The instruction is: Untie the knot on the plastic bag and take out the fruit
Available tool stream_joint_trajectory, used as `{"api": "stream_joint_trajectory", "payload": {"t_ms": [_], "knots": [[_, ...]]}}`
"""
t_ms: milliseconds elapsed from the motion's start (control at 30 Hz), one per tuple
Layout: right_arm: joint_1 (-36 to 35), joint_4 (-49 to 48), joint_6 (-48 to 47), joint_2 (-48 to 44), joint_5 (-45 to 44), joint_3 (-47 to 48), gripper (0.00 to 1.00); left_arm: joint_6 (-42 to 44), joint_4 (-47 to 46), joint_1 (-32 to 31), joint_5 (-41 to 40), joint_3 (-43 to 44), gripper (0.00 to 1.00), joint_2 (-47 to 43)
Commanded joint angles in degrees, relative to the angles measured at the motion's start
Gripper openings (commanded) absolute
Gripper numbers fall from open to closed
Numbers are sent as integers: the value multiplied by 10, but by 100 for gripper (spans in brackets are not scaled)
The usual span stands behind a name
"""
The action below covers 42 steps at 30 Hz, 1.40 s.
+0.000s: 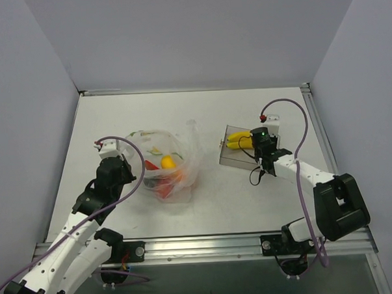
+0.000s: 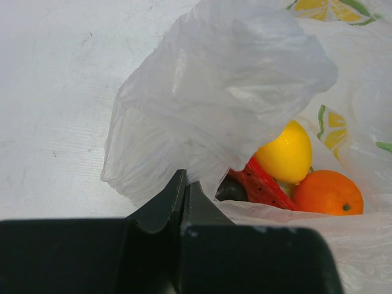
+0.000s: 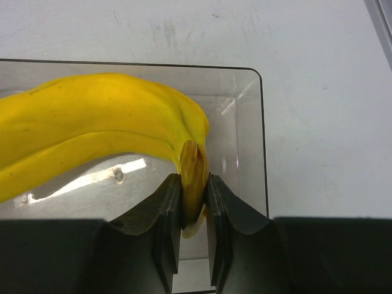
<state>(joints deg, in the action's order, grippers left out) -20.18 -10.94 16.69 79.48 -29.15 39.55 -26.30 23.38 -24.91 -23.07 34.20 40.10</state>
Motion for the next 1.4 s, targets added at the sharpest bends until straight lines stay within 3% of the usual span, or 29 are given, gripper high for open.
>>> {"api": "stream_joint_trajectory", "payload": {"t_ms": [0, 133, 167, 233, 267, 400, 667, 833, 1167, 1300, 1367], "knots": [[2, -47, 13, 6, -48, 21, 13, 7, -27, 5, 8, 2, 0, -6], [1, -59, 5, 1, -36, 15, 28, 6, -29, 6, 11, 1, 0, -6], [0, -38, 8, 0, -22, 19, 43, 7, -30, 6, 12, 1, 0, -6], [-2, -17, 15, -13, -13, 19, 58, 6, -29, 6, 13, 1, 0, -8], [-6, -10, 17, -20, -3, 14, 71, 6, -29, 6, 14, 0, 0, -9], [-27, 21, 21, -94, 23, 1, 87, 5, -29, 6, 18, -2, 0, -12], [-80, 123, 17, -189, 94, 65, 82, 6, -32, 6, 38, -2, 0, -7], [-149, 169, 5, -181, 216, 153, 78, 10, -27, 5, 62, -4, 0, -4], [-335, 224, -49, -15, 311, 365, 73, 0, 20, -38, 69, -1, 0, -5], [-370, 221, -46, 71, 330, 412, 72, -16, 47, -56, 67, -3, 0, -13], [-380, 217, -41, 122, 334, 423, 67, -24, 57, -61, 61, -4, 0, -20]]}}
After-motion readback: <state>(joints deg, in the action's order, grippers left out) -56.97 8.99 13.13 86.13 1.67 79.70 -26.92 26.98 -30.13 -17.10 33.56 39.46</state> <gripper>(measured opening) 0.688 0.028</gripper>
